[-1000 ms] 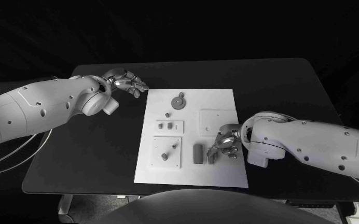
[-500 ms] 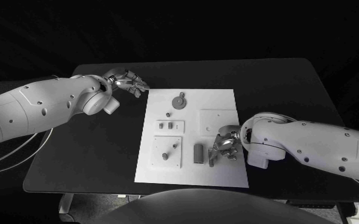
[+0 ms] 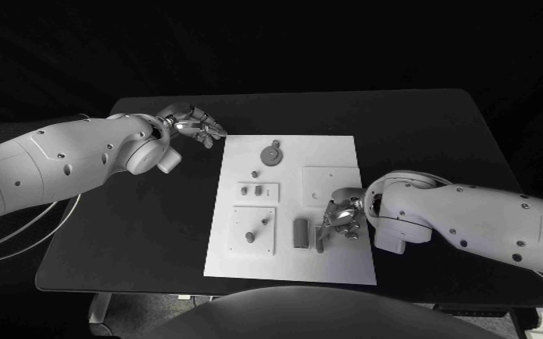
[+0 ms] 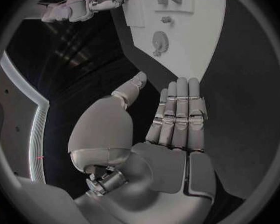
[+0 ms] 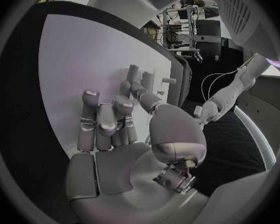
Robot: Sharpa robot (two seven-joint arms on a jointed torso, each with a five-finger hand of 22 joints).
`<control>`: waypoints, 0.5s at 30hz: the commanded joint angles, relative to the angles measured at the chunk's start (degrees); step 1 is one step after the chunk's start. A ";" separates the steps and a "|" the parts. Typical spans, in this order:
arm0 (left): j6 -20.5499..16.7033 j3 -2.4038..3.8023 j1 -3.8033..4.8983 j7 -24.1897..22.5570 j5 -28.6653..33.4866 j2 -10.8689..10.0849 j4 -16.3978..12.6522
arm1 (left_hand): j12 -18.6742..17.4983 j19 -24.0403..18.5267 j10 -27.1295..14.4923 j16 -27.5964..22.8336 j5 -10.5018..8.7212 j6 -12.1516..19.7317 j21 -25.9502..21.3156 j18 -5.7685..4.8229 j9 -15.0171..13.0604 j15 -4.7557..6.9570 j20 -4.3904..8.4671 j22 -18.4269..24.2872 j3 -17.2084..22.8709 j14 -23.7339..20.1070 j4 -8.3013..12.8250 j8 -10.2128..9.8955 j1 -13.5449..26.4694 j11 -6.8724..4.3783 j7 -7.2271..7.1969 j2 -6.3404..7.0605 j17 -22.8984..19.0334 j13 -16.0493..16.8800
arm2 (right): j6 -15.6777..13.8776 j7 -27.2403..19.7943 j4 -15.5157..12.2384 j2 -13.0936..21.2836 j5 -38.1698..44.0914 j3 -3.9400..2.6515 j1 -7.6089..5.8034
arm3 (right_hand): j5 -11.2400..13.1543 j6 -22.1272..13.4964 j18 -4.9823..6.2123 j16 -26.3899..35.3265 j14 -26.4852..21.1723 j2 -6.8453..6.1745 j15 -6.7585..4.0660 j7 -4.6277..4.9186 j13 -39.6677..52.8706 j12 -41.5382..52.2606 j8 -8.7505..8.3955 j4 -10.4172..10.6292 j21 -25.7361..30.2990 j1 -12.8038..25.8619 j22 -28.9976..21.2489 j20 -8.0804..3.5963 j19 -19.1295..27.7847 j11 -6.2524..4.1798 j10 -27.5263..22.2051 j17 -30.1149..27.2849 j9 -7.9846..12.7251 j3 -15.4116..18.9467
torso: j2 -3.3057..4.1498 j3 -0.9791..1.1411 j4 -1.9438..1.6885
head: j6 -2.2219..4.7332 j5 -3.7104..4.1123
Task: Assemble the parts on the task board
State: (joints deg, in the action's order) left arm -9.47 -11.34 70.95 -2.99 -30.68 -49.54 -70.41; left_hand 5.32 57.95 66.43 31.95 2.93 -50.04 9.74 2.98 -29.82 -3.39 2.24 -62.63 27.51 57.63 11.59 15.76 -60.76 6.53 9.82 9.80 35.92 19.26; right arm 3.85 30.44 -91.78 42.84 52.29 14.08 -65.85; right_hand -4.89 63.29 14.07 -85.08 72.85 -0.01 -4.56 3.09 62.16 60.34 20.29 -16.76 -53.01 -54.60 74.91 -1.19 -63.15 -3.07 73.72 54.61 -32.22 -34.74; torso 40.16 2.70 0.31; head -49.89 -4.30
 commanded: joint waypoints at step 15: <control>0.82 0.03 0.06 -0.01 -0.21 0.03 -0.12 | -0.10 0.27 0.37 -0.27 -0.03 -0.25 -0.32 0.48 0.07 0.01 0.03 -0.08 -0.09 0.49 -0.24 0.23 0.18 0.13 -0.04 0.06 0.18 0.11 | -4.42 -1.63 -0.69 0.73 6.60 0.07 0.20 | 0.20 0.26 0.93 -0.09 0.56 -0.02 -0.08 0.11 0.04 -0.03 -0.26 0.01 -0.29 0.18 0.91 -0.11 -0.37 0.00 0.41 0.38 -0.12 -0.35 | 0.00 0.01 0.04 | 0.11 0.08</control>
State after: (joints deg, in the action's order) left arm -9.38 -11.34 70.95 -2.85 -30.75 -49.54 -70.40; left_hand 5.32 57.95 66.43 31.95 2.93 -50.04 9.74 2.66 -29.82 -3.39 2.24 -62.62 27.51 57.63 11.59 15.76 -60.76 6.53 9.82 9.80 36.02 19.31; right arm -0.31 29.60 -92.26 43.41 57.36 14.14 -65.71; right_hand -4.89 63.28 14.10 -85.08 73.00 -0.01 -4.72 3.09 62.16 60.34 20.23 -16.75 -53.01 -54.61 74.91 -1.30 -63.28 -3.07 73.72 54.94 -32.27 -34.73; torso 40.16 2.76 0.34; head -49.80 -4.24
